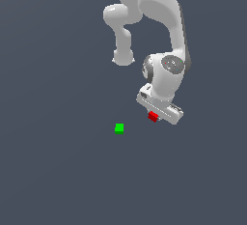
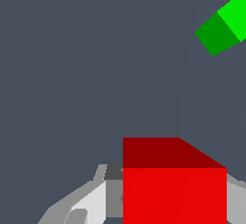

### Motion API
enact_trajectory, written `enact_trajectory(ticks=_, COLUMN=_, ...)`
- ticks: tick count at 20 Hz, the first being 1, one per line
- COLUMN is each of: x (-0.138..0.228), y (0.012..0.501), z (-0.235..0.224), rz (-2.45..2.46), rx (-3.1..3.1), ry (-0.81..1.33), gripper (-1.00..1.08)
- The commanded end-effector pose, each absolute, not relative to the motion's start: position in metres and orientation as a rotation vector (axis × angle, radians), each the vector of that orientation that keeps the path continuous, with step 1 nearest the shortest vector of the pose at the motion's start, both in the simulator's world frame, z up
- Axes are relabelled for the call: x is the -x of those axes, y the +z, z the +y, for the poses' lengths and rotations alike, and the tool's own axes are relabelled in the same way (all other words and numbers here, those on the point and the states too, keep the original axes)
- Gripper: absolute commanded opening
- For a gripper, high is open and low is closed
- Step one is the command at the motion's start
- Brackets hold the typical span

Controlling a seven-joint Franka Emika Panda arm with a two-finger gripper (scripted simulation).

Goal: Stack the red cube on top of the green cube.

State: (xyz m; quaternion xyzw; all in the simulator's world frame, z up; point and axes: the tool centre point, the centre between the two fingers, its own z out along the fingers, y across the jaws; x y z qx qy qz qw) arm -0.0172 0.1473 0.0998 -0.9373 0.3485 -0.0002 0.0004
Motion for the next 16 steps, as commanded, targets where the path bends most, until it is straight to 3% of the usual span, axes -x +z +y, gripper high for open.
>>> enact_trajectory(ticks=1, x=0.017, y=0.111, z=0.147, rz=1.095, rx=2.944, ry=0.000, gripper=-1.00)
enact_trajectory(ticks=10, x=0.016, y=0.117, z=0.144, rz=1.095, rx=2.944, ry=-0.001, gripper=-1.00)
enact_trajectory(ticks=16, x=0.012, y=0.108, z=0.117, rz=1.095, rx=2.944, ry=-0.001, gripper=-1.00)
